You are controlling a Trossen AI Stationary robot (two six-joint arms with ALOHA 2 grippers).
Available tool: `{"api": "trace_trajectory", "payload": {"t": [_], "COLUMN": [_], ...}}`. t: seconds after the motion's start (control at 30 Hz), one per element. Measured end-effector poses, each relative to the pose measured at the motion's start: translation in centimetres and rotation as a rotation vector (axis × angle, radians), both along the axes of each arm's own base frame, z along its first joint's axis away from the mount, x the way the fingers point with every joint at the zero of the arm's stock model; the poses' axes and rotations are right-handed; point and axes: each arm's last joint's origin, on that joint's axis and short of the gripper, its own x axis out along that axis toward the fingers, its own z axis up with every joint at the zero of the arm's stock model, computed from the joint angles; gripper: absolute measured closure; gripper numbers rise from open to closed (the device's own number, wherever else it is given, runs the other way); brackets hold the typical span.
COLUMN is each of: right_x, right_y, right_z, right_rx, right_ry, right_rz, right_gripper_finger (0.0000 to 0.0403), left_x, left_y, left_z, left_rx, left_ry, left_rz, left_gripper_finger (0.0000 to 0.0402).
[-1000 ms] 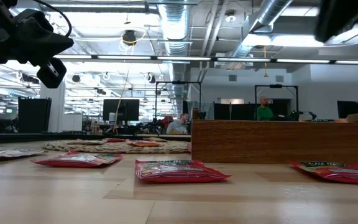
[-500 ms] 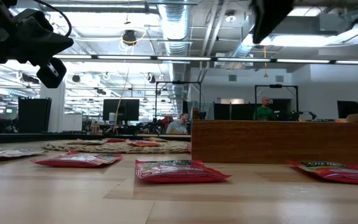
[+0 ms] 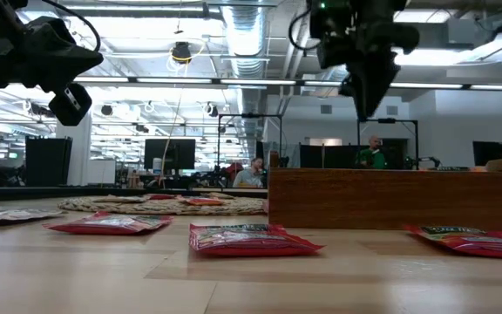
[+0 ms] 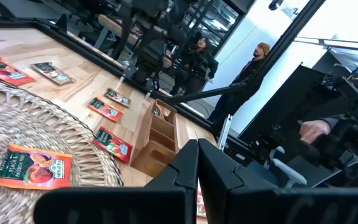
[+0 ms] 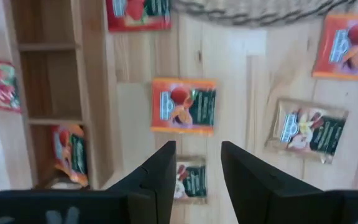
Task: Pick & Place Tea
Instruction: Put the orange tea bag into the right section of the wooden organizer
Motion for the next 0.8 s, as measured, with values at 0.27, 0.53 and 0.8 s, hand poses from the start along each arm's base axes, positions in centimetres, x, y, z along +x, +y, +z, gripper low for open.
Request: {"api": "trace_trajectory", "payload": {"t": [0.27,0.53,0.8], "right_x": [0.4,0.4,1.9], "right_y": [1.6,2.8,2.5], "right_z": [-2.2,-5.1,-8.0], "right_rx": [-0.107,-0.113,-0.120], "right_ry": [-0.008,0.022,0.039], "right_rz": [0.103,0.148,0.170], "right_gripper_finger": [0.0284,0.0284,0.0284], "left_x": [0.0,0.0,0.0], "left_y": [0.0,0.0,0.0], "left_z": [0.0,0.0,-0.1], "left_rx": [0.000,0.000,0.000], "left_ry": [0.000,0.000,0.005], "left_rz": [0.000,0.001,0.003], "left_gripper_finger": [0.0402,0.0402,0.0402]}}
